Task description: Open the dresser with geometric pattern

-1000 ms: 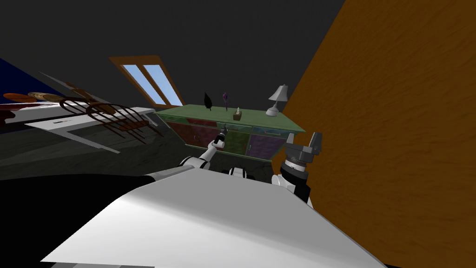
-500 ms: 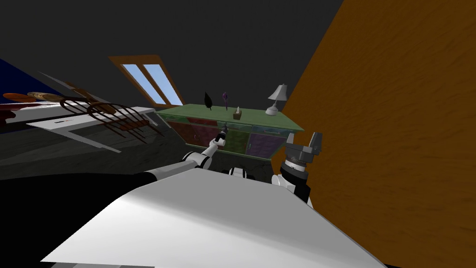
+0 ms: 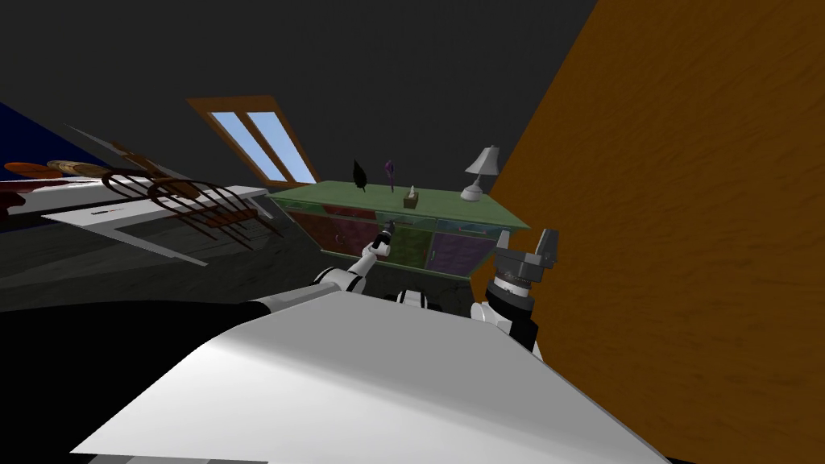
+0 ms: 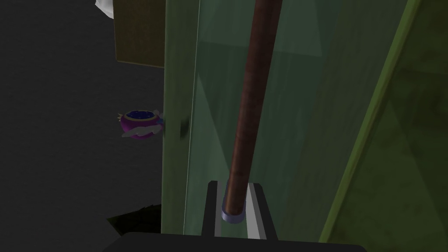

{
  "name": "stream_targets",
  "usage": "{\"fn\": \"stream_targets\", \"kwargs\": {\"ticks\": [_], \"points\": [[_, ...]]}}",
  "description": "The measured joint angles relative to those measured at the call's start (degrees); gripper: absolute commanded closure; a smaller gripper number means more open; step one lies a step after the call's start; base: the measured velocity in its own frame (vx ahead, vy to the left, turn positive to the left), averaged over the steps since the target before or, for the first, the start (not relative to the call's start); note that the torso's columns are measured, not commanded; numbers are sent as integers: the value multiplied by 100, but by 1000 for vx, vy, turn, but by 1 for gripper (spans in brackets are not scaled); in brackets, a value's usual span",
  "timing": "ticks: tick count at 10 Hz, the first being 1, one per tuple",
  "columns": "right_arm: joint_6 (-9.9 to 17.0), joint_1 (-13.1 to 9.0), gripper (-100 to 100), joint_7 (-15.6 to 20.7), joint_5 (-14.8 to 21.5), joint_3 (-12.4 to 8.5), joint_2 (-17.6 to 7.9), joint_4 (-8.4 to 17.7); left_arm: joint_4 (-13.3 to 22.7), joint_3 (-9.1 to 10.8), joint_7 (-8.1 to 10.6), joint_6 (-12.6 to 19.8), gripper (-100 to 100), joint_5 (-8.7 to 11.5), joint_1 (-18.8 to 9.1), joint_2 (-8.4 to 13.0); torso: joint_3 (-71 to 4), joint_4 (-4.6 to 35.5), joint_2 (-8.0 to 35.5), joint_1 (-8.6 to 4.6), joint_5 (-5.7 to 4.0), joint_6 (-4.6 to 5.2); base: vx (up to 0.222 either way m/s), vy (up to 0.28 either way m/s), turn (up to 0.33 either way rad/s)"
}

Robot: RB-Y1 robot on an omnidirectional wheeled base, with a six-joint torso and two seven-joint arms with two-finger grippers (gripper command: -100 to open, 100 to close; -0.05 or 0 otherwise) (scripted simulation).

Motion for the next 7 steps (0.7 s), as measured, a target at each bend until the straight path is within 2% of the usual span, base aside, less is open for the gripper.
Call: {"fn": "stream_targets", "kwargs": {"ticks": [2,6,7], "points": [[0,0,0,0,0,0,0,0,-441,-119,68,125,100,-55,341,33,-11,-16,-19,7,6,0,71,-7,2],[0,0,0,0,0,0,0,0,-1374,-236,73,248,100,-132,1070,-8,-19,-31,-30,13,12,-2,52,1,3],[0,-1,0,0,0,0,0,0,-1509,-237,72,251,100,-134,1175,-14,-15,-30,-24,18,14,-5,70,-2,36]]}}
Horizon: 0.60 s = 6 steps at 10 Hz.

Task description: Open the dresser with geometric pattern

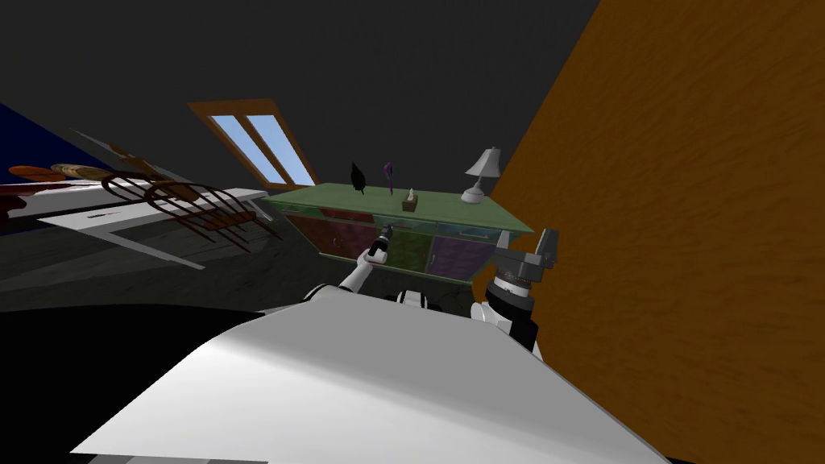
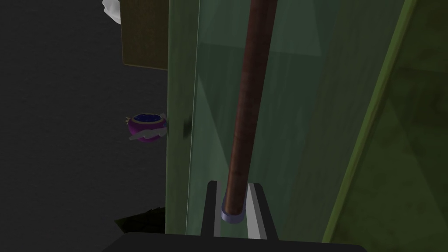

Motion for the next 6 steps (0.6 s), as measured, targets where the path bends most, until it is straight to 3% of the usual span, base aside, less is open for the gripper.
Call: {"fn": "stream_targets", "kwargs": {"ticks": [6], "points": [[0,1,0,0,0,0,0,0,-740,-158,41,57,100,-100,663,-28,-20,-17,-37,4,7,10,50,0,6]]}}
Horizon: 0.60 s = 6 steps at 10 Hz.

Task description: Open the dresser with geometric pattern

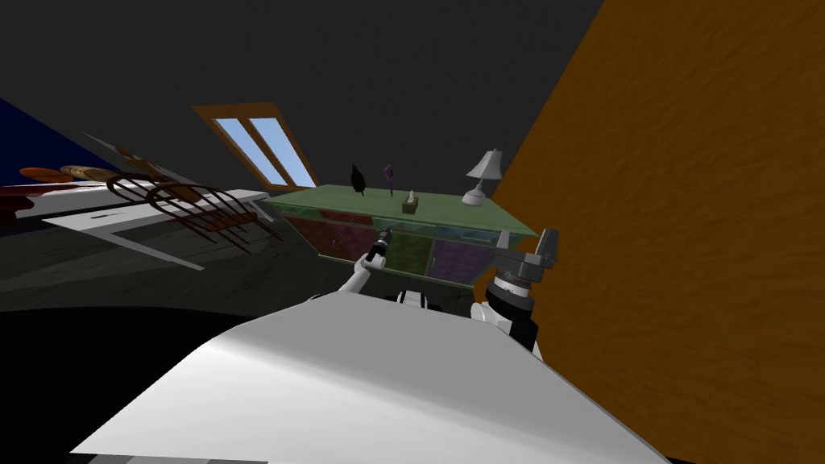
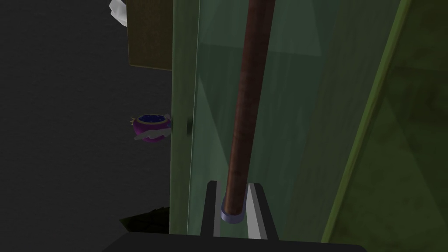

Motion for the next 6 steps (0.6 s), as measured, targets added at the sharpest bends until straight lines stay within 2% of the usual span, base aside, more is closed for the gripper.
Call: {"fn": "stream_targets", "kwargs": {"ticks": [2,4,6], "points": [[0,0,0,0,0,0,0,0,-447,-54,6,121,100,-29,316,-8,4,2,11,-7,-4,-2,31,1,-6],[0,-1,0,0,0,1,0,0,-542,-56,12,82,100,-28,430,1,9,-6,16,6,3,-10,36,-8,16],[0,0,0,0,0,0,0,0,-880,-144,37,176,100,-84,710,-8,-7,-6,-9,-10,-2,6,68,0,4]]}}
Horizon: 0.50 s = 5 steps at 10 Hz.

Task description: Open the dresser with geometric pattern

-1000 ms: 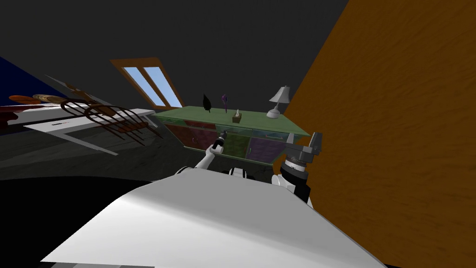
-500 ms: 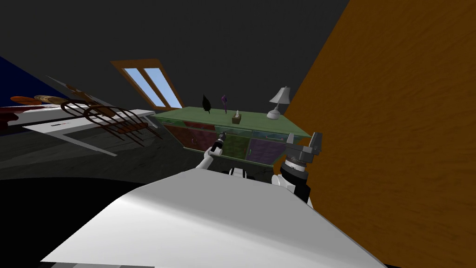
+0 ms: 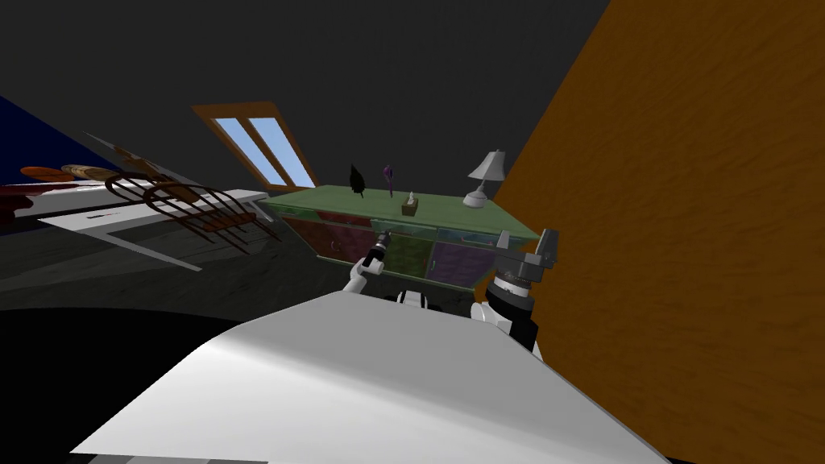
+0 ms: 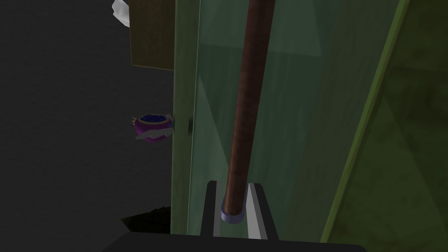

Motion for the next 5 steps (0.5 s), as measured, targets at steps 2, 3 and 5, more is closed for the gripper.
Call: {"fn": "stream_targets", "kwargs": {"ticks": [2,3,5], "points": [[0,-1,0,0,0,0,0,0,-337,-17,-15,26,100,-18,271,-36,19,-1,28,10,6,-6,40,7,12],[0,0,0,0,0,0,0,0,-519,-59,-22,115,100,-57,394,-67,12,8,15,-2,0,4,77,1,14],[0,-1,0,0,0,0,0,0,-889,-118,-2,178,100,-83,678,-63,20,19,33,-9,-6,-1,33,-1,-13]]}}
